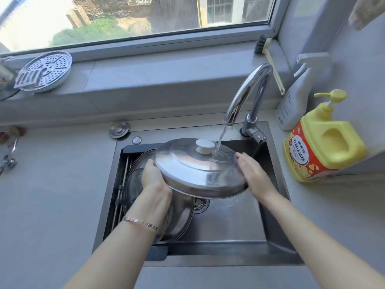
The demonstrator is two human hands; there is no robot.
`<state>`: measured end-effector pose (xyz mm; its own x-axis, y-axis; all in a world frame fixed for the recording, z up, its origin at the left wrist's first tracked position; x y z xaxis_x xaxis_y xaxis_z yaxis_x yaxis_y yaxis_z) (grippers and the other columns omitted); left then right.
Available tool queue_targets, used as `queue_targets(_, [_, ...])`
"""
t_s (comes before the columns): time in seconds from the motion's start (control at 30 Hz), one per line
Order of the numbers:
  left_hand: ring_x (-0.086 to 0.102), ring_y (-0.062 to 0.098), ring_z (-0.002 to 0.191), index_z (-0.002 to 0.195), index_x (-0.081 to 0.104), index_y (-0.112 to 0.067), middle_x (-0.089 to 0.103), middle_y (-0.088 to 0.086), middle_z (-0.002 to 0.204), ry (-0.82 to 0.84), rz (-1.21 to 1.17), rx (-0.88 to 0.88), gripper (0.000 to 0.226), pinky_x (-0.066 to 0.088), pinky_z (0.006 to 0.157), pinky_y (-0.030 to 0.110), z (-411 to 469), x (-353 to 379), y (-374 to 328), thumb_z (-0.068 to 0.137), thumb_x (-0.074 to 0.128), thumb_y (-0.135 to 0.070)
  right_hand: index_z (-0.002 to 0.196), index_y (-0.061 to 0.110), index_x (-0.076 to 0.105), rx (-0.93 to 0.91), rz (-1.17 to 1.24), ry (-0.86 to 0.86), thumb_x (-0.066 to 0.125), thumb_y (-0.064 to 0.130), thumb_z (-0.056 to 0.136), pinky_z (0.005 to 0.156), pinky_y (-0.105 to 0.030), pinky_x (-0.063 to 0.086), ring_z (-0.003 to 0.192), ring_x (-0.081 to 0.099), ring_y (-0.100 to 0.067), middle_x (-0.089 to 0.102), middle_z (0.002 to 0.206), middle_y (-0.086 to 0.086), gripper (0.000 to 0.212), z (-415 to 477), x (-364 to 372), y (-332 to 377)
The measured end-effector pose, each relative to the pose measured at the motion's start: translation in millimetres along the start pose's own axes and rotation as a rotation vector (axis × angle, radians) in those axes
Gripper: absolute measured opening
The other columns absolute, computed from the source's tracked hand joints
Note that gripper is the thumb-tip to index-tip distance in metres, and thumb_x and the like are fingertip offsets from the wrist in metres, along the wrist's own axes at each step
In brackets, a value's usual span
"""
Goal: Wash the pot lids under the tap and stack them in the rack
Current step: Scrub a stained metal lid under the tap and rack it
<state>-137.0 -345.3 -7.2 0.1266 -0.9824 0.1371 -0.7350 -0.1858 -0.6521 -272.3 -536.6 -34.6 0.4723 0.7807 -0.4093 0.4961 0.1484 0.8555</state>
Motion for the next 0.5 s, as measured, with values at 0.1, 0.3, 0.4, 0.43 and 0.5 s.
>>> queue_targets(0.1, [0.060,0.024,0.072,0.079,0.061,-0.010,0.067,0.007,0.072,0.154,0.104,-0.026,0.033,0.049,0.077,0.031,17,0,-10,0.097,0.038,-0.025,0.118,0.011,0.054,0.419,0.539,0.071,0.058,0.050,0.084,0.071,-0.024,0.049,0.084,0.062,-0.013,0.064,0.101,-0.001,0.052,1,-5,-41])
queue_targets(0.3, [0.069,0.031,0.077,0.090,0.070,0.000,0.072,0.018,0.083,0.365,0.026,-0.195,0.063,0.047,0.079,0.042,0,7,14,0.095,0.033,-0.051,0.089,0.007,0.065,0.769,1.057,-0.185,0.056,0.016,0.092,0.047,-0.029,0.056,0.049,0.066,-0.017,0.071,0.062,-0.005,0.014,-17,12,-57])
queue_targets(0.4, [0.066,0.032,0.092,0.102,0.062,-0.001,0.072,0.019,0.092,0.392,-0.094,-0.255,0.041,0.046,0.090,0.048,-43,20,45,0.090,0.050,-0.039,0.120,0.007,0.059,0.718,1.082,-0.416,0.063,0.011,0.087,0.072,-0.035,0.054,0.067,0.063,-0.014,0.069,0.101,-0.008,0.034,-26,12,-62])
queue_targets(0.43, [0.069,0.030,0.083,0.097,0.061,-0.001,0.073,0.017,0.082,0.371,-0.129,-0.271,0.030,0.049,0.086,0.046,-50,24,56,0.089,0.055,-0.030,0.127,0.008,0.054,0.673,1.072,-0.463,0.064,0.011,0.086,0.081,-0.035,0.052,0.074,0.062,-0.013,0.065,0.113,-0.008,0.042,-30,13,-60])
queue_targets(0.5, [0.069,0.022,0.057,0.085,0.058,-0.002,0.071,0.010,0.061,0.282,-0.170,-0.254,0.015,0.052,0.071,0.040,-54,27,70,0.089,0.058,-0.016,0.134,0.010,0.046,0.603,1.038,-0.521,0.064,0.012,0.087,0.095,-0.038,0.047,0.096,0.062,-0.016,0.056,0.129,-0.009,0.051,-40,13,-53])
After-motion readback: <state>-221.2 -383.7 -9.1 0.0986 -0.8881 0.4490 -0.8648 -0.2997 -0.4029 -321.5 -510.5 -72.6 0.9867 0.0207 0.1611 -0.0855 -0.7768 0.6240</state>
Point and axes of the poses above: each hand's wrist, its own z-axis towards the middle knuckle, its own x-axis out of the palm, y = z × x, the point moved 7 cm from there along z, towards the middle knuckle
